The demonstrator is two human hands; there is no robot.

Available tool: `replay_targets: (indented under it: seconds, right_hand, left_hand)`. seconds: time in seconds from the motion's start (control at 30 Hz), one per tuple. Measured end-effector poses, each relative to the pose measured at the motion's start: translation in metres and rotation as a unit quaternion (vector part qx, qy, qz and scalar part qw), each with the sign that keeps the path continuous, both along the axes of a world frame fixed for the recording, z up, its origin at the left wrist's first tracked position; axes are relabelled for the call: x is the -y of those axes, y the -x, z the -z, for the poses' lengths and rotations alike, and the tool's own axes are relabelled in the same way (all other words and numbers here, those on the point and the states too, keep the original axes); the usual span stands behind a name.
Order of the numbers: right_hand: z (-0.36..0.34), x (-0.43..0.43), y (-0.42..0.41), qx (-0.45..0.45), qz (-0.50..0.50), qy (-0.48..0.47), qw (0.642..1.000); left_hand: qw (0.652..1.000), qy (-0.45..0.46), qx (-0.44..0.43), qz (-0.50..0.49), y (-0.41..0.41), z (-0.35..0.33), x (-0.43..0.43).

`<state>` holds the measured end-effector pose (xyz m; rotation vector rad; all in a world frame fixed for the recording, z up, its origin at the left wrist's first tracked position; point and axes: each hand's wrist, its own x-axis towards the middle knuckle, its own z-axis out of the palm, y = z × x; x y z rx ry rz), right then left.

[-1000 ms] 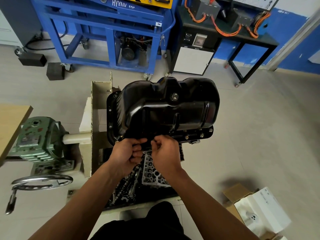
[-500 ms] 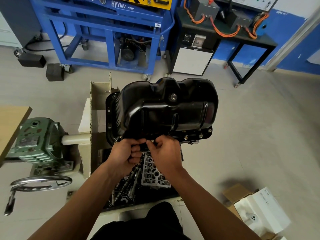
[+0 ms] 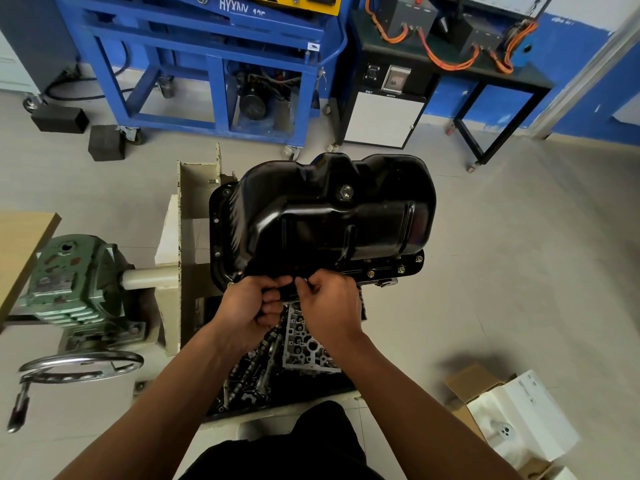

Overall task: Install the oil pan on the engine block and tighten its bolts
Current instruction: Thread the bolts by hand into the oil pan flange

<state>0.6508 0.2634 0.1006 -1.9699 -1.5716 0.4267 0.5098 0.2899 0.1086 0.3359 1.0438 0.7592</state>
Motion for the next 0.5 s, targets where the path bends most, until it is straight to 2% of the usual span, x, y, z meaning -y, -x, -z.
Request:
replay_targets:
  seconds: [0.27, 0.5]
  right_hand:
    - [-0.0046, 0.0017, 0.0015, -0.016, -0.016, 0.01, 1.0]
    - [-0.0062, 0.0011, 0.0018, 0.037, 0.003, 0.026, 0.999]
  left_hand:
    - [1.0, 0.006, 0.0, 0.0, -0.001, -0.0009, -0.0005]
    - [1.0, 0.004, 0.002, 0.004, -0.001, -0.0032, 0.0003]
